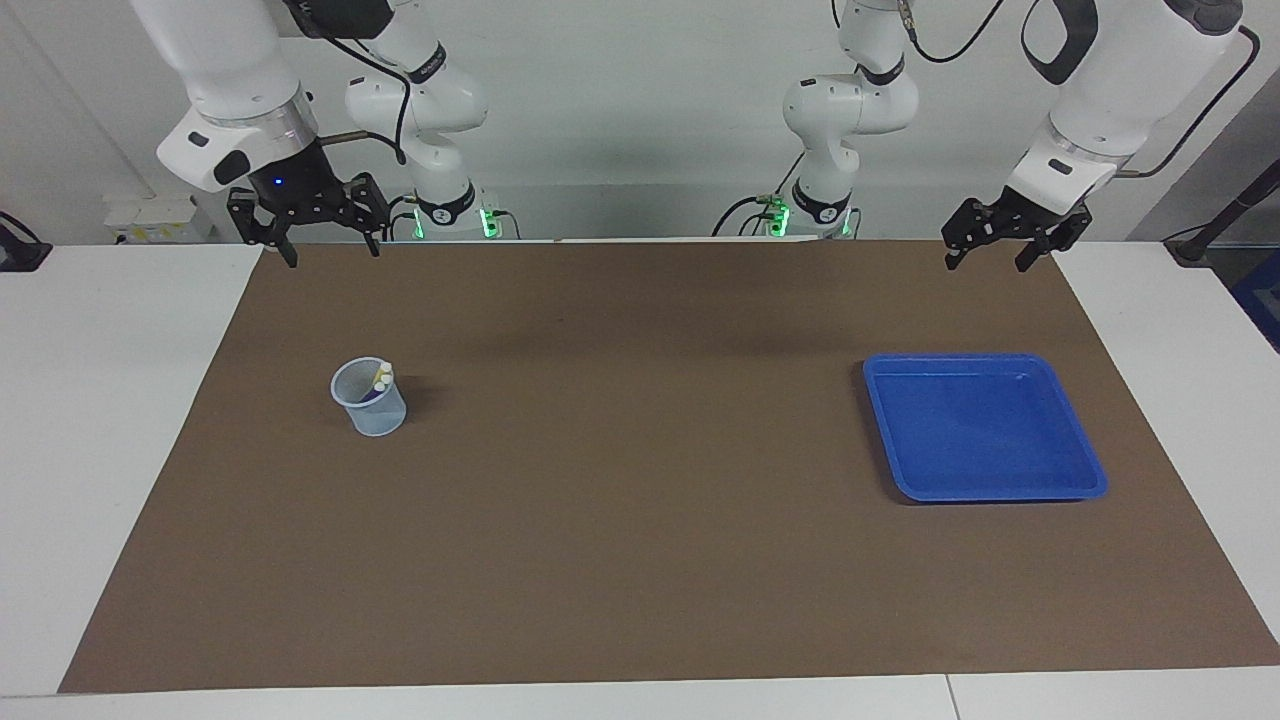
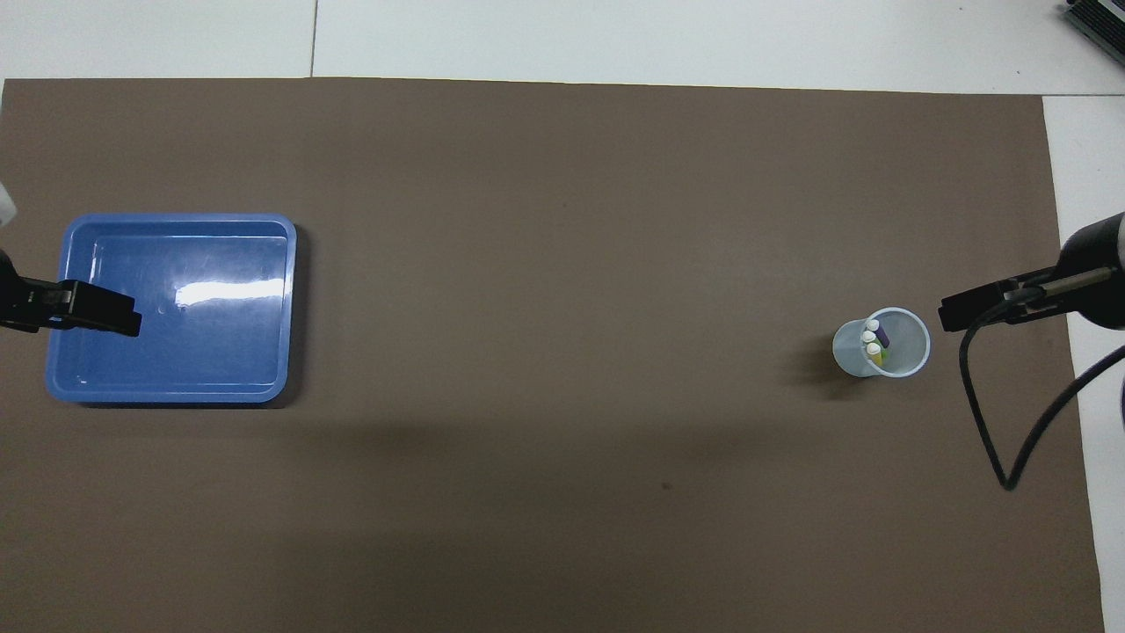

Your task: Right arm passes pens to left for tray arrangement

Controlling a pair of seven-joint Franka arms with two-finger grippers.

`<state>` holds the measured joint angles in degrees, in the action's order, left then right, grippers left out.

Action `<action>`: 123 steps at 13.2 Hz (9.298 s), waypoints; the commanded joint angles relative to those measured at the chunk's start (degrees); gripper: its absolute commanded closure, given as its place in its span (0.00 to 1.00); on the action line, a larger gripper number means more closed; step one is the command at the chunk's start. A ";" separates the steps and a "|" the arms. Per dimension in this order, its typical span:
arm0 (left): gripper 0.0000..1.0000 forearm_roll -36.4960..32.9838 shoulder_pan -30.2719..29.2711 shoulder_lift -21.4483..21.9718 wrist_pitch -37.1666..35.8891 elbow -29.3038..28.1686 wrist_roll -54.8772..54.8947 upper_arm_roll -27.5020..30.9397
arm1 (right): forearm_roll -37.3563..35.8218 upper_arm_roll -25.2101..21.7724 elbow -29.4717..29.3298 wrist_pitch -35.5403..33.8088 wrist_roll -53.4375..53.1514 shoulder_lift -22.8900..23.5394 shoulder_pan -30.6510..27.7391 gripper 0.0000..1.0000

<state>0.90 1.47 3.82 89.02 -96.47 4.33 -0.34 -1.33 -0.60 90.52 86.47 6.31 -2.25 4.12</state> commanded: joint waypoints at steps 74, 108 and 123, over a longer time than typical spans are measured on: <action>0.00 42.86 16.27 13.84 44.19 -33.41 -51.32 -0.97 | 25.93 2.62 12.66 31.98 -36.50 -1.09 12.64 1.00; 1.00 53.06 36.06 5.93 75.52 -33.96 -78.60 -0.98 | 31.39 2.62 13.81 53.10 -56.14 4.97 26.81 1.00; 1.00 44.06 25.98 7.69 54.64 -33.17 -58.48 -0.45 | 17.11 1.83 14.59 32.82 -28.74 2.69 11.53 0.00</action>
<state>50.14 31.54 10.00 150.92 -130.21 -57.63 -0.66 20.66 0.71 104.38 121.95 -26.75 1.80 17.52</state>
